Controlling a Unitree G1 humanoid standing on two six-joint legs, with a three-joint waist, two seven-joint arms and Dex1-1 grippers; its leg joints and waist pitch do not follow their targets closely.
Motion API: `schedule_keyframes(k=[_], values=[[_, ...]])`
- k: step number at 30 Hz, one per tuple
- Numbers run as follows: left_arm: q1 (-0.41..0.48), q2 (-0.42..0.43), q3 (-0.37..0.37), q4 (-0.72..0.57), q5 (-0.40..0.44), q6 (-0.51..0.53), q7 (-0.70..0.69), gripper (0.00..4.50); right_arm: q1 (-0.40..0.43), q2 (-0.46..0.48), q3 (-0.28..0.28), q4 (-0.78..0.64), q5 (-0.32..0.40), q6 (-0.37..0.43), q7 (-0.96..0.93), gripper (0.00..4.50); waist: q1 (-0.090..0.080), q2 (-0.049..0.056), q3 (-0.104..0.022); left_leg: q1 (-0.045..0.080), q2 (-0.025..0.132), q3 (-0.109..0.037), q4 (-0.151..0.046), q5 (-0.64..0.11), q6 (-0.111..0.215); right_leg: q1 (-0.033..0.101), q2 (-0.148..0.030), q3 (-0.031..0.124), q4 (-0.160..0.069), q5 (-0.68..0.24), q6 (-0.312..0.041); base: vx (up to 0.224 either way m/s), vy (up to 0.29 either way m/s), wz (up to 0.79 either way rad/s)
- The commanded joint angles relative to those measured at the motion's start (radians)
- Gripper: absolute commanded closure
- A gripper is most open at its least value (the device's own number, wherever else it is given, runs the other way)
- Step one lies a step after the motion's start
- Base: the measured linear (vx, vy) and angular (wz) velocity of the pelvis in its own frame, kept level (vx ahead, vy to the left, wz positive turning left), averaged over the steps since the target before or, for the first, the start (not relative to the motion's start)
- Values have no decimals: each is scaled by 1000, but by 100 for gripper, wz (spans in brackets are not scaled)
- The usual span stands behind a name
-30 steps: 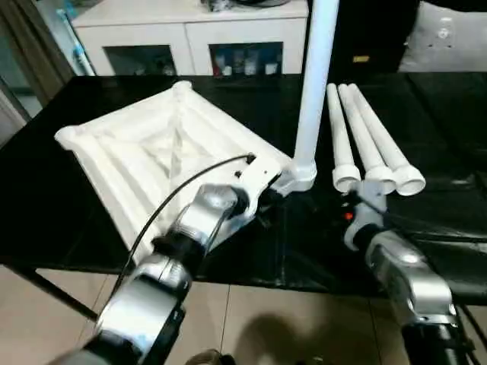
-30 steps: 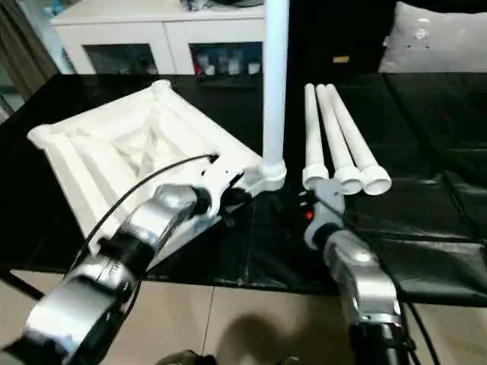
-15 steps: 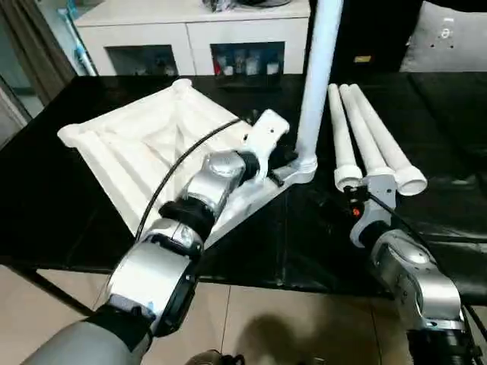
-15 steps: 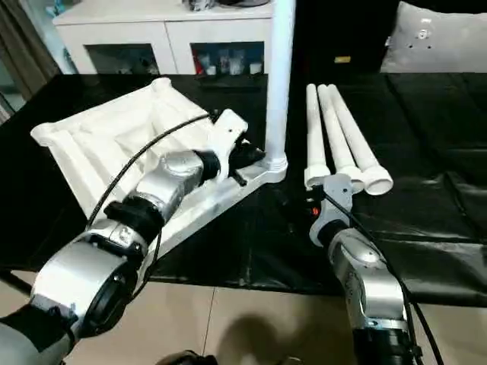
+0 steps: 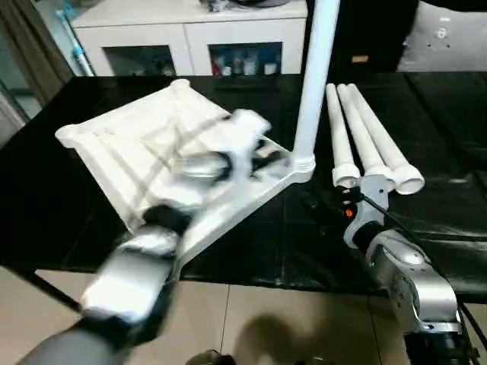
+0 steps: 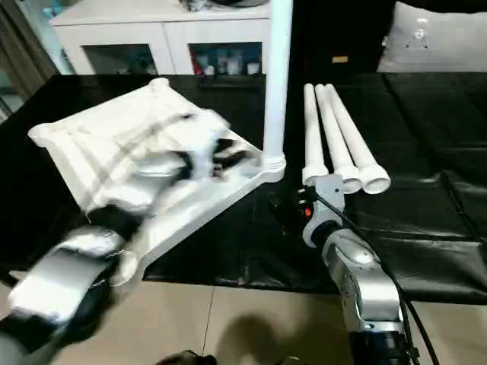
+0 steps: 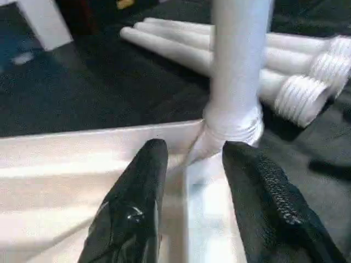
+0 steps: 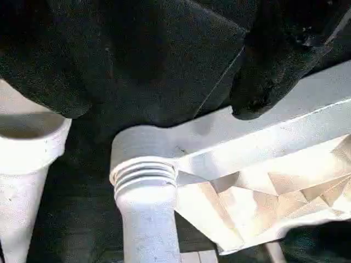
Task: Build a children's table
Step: Rotate table base
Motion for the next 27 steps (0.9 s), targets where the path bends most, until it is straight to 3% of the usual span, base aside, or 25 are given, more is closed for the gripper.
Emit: schedule_keyframes(k=[1, 3, 4, 5, 9, 11, 12, 15, 18, 21, 24, 25, 26, 27], values=[[57, 75, -26, -162, -11, 70, -99, 261, -1, -13, 45, -36, 6, 34, 45, 0, 3, -19, -75, 35, 121, -68, -76, -166, 81, 51, -131, 77, -75, -147, -169, 0, 0, 0], [142, 188, -41, -314, -17, 94, -208, 261, -3, -32, 87, -51, 6, 55, 88, 0, 4, -13, -75, 34, 128, -76, -81, -180, 59, 52, -135, 79, -67, -171, -159, 0, 0, 0], [178, 245, -41, -368, -24, 106, -257, 261, -7, -35, 98, -51, 6, 52, 100, 0, 0, -13, -73, 42, 128, -72, -85, -201, 36, 44, -130, 81, -67, -196, -154, 0, 0, 0], [178, 245, -41, -368, -24, 106, -257, 261, -7, -35, 98, -51, 6, 52, 100, 0, 0, -13, -73, 42, 128, -72, -85, -201, 36, 44, -130, 81, -67, -196, -154, 0, 0, 0], [254, 370, -24, -479, -42, 169, -334, 261, -19, -37, 117, -41, -4, 39, 108, 0, 1, -7, -61, 54, 121, -68, -92, -295, -24, 30, -125, 87, -84, -300, -136, 0, 0, 0], [289, 458, -3, -503, -29, 205, -363, 261, -25, -46, 138, -39, -11, 32, 125, 0, 1, -6, -58, 57, 123, -75, -98, -349, -57, 33, -126, 89, -80, -333, -130, 0, 0, 0], [304, 494, 2, -513, -16, 223, -369, 261, -26, -50, 145, -40, -13, 31, 132, 0, -7, -9, -54, 52, 116, -75, -103, -383, -75, 35, -124, 91, -79, -353, -125, 0, 0, 0], [358, 620, 11, -549, 25, 286, -394, 261, -32, -66, 169, -40, -23, 31, 151, 0, -12, -8, -54, 55, 112, -78, -98, -387, -81, 36, -132, 96, -81, -388, -121, 0, 0, 0], [382, 701, 2, -530, 74, 302, -397, 261, -45, -72, 189, -21, -40, 27, 155, 0, -19, -6, -53, 57, 113, -78, -98, -372, -72, 32, -127, 98, -87, -402, -120, 0, 0, 0], [387, 734, -12, -523, 105, 308, -382, 261, -58, -68, 202, -7, -48, 22, 153, 0, -20, -3, -54, 61, 115, -77, -100, -377, -77, 29, -124, 98, -83, -363, -132, 0, 0, 0], [391, 765, -38, -537, 121, 348, -378, 261, -76, -61, 225, 11, -63, 10, 151, 0, -19, 11, -57, 63, 116, -79, -105, -403, -101, 29, -120, 96, -74, -298, -148, 0, 0, 0], [391, 772, -45, -541, 125, 360, -381, 261, -79, -60, 228, 15, -65, 7, 150, 0, -20, 10, -57, 62, 116, -79, -105, -406, -104, 31, -120, 96, -71, -281, -154, 0, 0, 0], [394, 786, -60, -543, 138, 374, -389, 261, -80, -58, 231, 17, -67, 4, 148, 0, -19, 22, -57, 60, 113, -79, -104, -411, -107, 32, -123, 96, -68, -267, -160, 0, 0, 0], [396, 803, -78, -546, 154, 389, -399, 261, -81, -55, 234, 19, -69, 1, 146, 0, -21, 16, -57, 61, 113, -78, -105, -417, -110, 32, -122, 96, -71, -264, -161, 0, 0, 0]])
